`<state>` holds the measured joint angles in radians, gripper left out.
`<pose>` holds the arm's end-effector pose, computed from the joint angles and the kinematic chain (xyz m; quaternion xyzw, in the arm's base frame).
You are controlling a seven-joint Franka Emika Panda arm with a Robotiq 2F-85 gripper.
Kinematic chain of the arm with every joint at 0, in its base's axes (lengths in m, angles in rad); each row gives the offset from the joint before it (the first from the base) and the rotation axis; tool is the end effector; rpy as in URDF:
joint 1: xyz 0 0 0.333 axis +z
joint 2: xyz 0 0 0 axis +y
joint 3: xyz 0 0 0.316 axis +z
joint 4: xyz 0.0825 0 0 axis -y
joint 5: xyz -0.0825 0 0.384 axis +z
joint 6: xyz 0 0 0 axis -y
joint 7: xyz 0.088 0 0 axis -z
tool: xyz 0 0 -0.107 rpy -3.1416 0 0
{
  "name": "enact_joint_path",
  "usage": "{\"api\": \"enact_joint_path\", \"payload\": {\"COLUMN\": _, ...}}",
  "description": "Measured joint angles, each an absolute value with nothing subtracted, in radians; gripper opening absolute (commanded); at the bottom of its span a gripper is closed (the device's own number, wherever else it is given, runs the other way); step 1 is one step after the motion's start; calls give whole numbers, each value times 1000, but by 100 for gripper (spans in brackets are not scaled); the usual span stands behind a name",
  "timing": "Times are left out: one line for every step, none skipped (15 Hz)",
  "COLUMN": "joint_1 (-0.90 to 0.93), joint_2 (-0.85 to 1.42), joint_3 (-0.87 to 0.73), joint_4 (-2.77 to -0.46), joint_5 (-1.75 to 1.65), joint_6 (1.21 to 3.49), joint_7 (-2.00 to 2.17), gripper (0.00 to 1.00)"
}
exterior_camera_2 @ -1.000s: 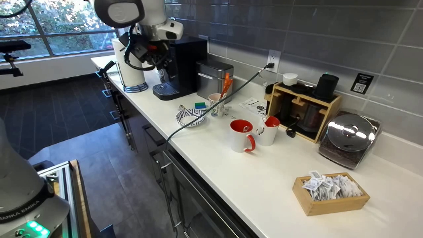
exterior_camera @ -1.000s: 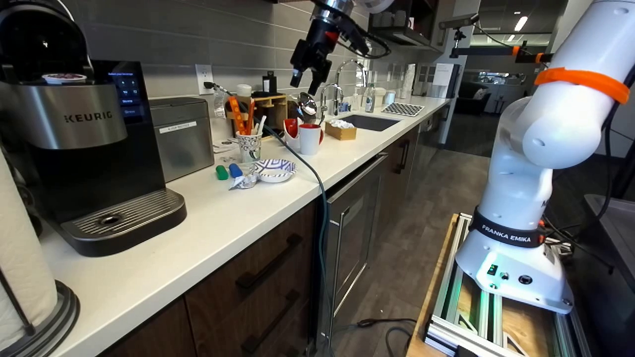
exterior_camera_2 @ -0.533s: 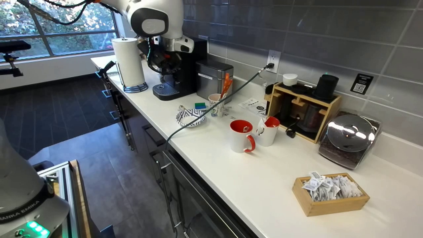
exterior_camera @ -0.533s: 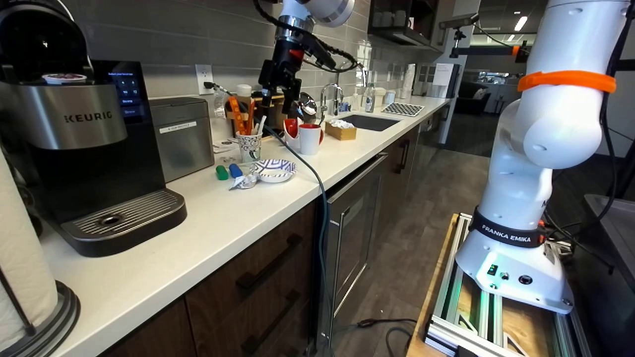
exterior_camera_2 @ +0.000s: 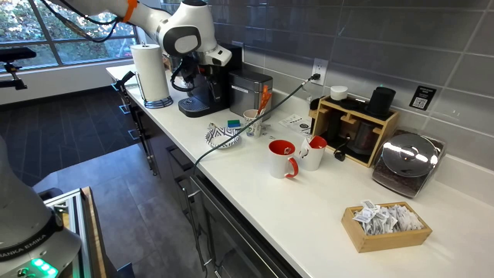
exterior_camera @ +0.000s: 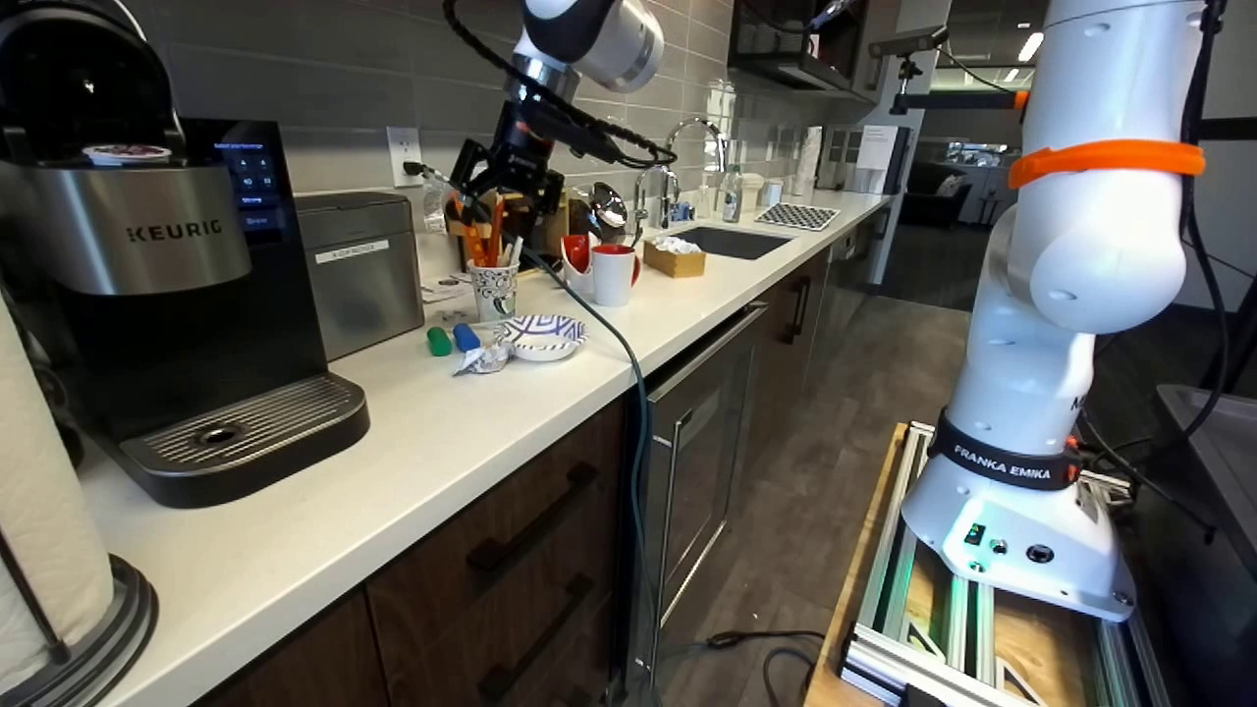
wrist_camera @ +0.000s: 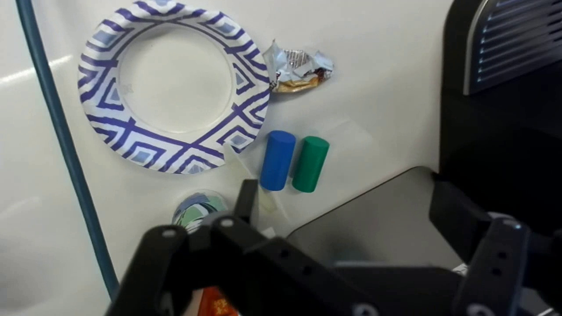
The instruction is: Pick up the green and blue blocks and put them on the plate
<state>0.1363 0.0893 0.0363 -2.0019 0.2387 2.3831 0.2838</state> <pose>0.5905 0.1048 0.4442 -0.9765 0.1284 -0.1190 0.1254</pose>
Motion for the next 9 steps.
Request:
{"api": "enact_joint_path", "payload": {"joint_1": 138, "joint_2": 119, "joint_3": 40, "joint_4": -1990, "joint_5": 191, "joint_6": 2401, "joint_7": 360, "gripper": 100}}
{"api": "enact_joint_path", "payload": {"joint_1": 140, "joint_2": 149, "joint_3": 39, "joint_4": -1977, "joint_5": 138, "joint_6": 2411, "joint_7": 437, "gripper": 100}}
{"api": "enact_joint_path", "payload": {"joint_1": 152, "joint_2": 177, "joint_3": 26, "joint_4": -1960, "joint_5": 87, "joint_6": 2412, "joint_7": 510, "gripper": 100}}
{"api": "enact_joint_path", "payload": {"joint_1": 172, "joint_2": 205, "joint_3": 7, "joint_4": -1940, "joint_5": 35, "joint_6": 2412, "joint_7": 582, "gripper": 100}}
{"api": "enact_joint_path", "payload": {"joint_1": 185, "joint_2": 232, "joint_3": 2, "joint_4": -1917, "joint_5": -10, "joint_6": 2409, "joint_7": 646, "gripper": 100}}
{"api": "enact_joint_path", "payload": {"joint_1": 197, "joint_2": 260, "joint_3": 2, "joint_4": -1890, "joint_5": -46, "joint_6": 2397, "joint_7": 694, "gripper": 100}}
{"api": "enact_joint_path", "payload": {"joint_1": 211, "joint_2": 288, "joint_3": 4, "joint_4": -1862, "joint_5": -71, "joint_6": 2377, "joint_7": 728, "gripper": 100}}
{"api": "enact_joint_path", "payload": {"joint_1": 227, "joint_2": 316, "joint_3": 7, "joint_4": -1832, "joint_5": -87, "joint_6": 2351, "joint_7": 749, "gripper": 100}}
{"api": "enact_joint_path", "payload": {"joint_1": 241, "joint_2": 341, "joint_3": 9, "joint_4": -1803, "joint_5": -99, "joint_6": 2325, "joint_7": 764, "gripper": 100}}
